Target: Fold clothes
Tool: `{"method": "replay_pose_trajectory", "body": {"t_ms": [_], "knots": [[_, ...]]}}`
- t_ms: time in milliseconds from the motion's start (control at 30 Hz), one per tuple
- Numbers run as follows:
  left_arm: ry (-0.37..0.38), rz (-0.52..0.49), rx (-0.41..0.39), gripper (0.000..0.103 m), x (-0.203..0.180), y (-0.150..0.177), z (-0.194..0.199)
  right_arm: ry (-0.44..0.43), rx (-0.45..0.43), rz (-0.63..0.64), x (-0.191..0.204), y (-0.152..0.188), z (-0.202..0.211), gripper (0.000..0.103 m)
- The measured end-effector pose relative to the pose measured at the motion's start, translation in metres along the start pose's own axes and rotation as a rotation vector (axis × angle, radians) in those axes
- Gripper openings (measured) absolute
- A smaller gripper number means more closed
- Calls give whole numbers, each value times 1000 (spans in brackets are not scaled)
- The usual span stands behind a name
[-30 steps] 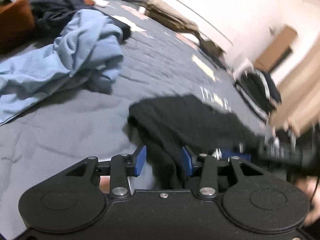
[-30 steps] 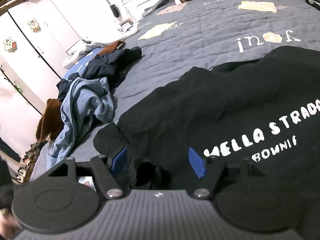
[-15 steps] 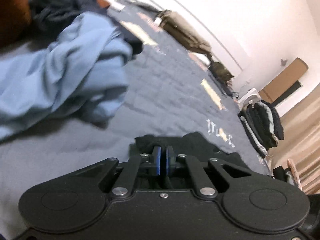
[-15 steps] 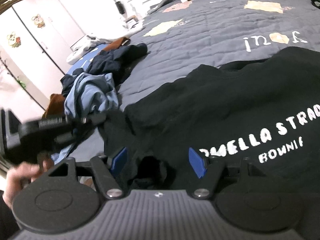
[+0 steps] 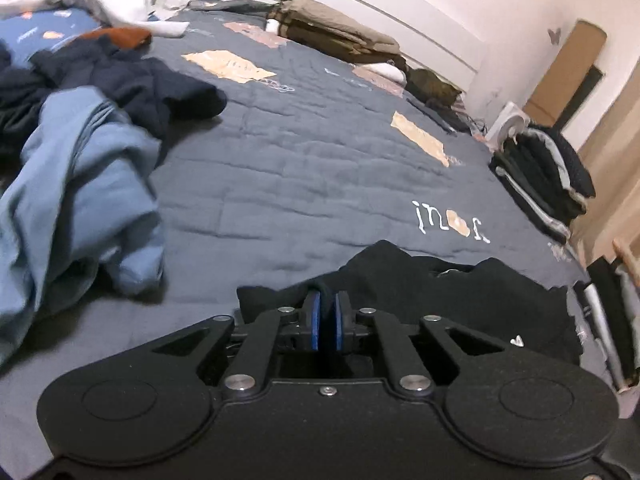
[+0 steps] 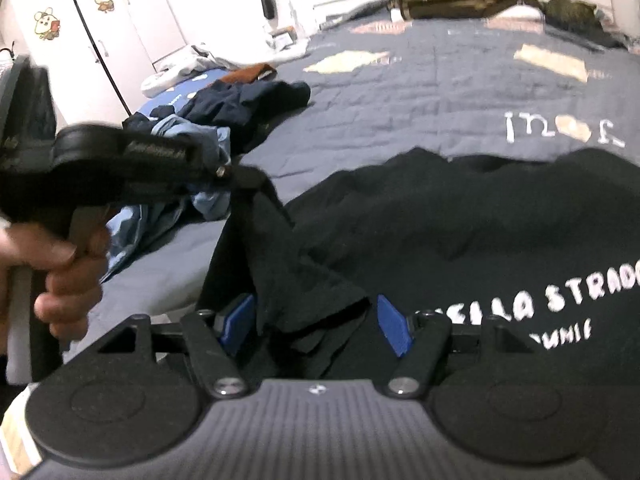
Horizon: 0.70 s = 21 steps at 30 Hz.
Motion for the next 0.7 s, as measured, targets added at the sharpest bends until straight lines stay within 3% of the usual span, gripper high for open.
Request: {"method": "replay_pose_trajectory", "body": {"t_ms": [67,200,467,600,700], "knots": [[-9,26,-12,25,4,7,11,7,-7,19,-1,-1,-1,67],[-2,103,-66,40,12,23,41,9,-13,91,4,2,-3,67],[-4,249,-189,44,10,65,85,-23,-20,272,26,10,-5,67],[-52,114,-165,44,-5,67,82,-32,-25,275,27,11,-9,67],[-51,118,-189,46,-3,71,89,-36,-34,276,27,13,-11,67]]}}
Point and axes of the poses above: each gripper's, at about its wrist camera, not at the fingertips, and z roughly against the way its jaws point, x to its left, y to its underside, the point moved 1 cm from there along -z, roughly the way its jaws point, and after that the axes turned 3 degrees about -z, right-handed, at the moved point
